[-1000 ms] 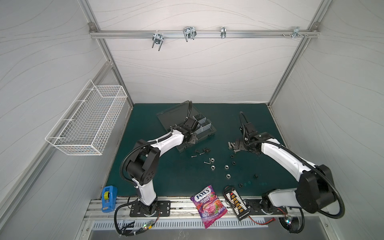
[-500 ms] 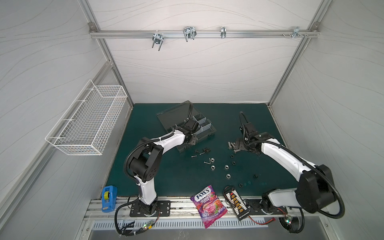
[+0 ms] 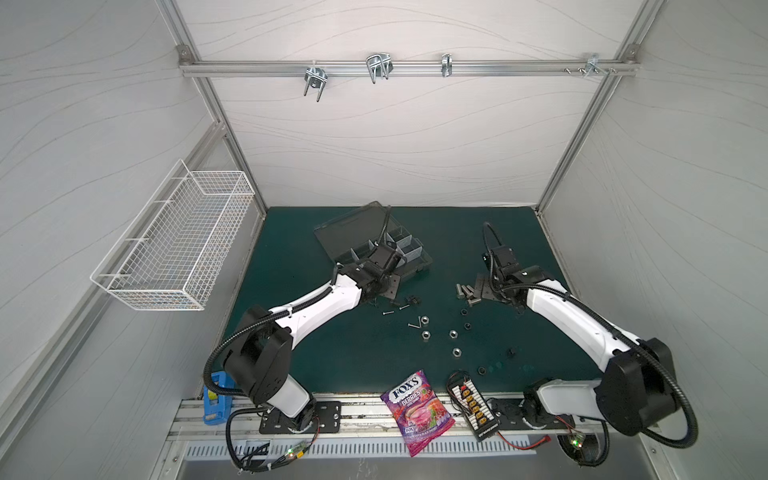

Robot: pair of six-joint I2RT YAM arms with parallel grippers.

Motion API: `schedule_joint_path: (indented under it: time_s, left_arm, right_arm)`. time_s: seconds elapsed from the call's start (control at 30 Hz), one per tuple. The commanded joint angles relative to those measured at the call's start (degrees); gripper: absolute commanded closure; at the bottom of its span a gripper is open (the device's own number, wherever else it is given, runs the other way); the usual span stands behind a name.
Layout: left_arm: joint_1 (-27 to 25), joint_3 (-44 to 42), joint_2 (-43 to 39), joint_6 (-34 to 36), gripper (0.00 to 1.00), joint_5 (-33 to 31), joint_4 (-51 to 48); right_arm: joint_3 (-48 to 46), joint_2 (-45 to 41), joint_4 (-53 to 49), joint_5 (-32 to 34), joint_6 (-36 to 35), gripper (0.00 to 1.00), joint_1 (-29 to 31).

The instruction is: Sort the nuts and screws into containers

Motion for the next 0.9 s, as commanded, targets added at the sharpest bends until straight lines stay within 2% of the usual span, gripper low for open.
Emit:
schedule_joint_path:
  time_s: [0.0, 0.1, 0.23, 0.37, 0.47, 0.87]
  left_arm:
    - [-3.22, -2.62, 0.4, 1.88, 0.38, 0.74, -0.44]
    - [-4.19, -2.77, 3.44, 3.32, 0.34, 1.78, -0.62]
    - [-5.33, -2.03, 6.77, 6.57, 0.34, -2.16, 0.29]
    - [-5.32, -0.4, 9.08, 6.7, 0.34, -5.02, 0.47]
    - [-5.23, 0.27, 10.79, 4.69, 0.37, -5.44, 0.42]
    - [-3.71, 1.44, 14.23, -5.36, 0.37, -3.23, 3.12]
  right_arm:
    - [-1.01, -1.34, -1.8, 2.3, 2.16, 0.01, 0.25]
    - [-1.09, -1.55, -1.63, 2.1, 2.52, 0.01, 0.25]
    - [-1.19, -1.68, -1.52, 1.94, 2.42, 0.01, 0.25]
    - [-1.19, -1.81, -1.57, 1.82, 2.45, 0.01, 0.26]
    - [-1.27, -1.9, -1.59, 1.76, 2.43, 0.01, 0.26]
    - [-2.17, -2.18, -0.58, 0.75, 2.21, 0.01, 0.25]
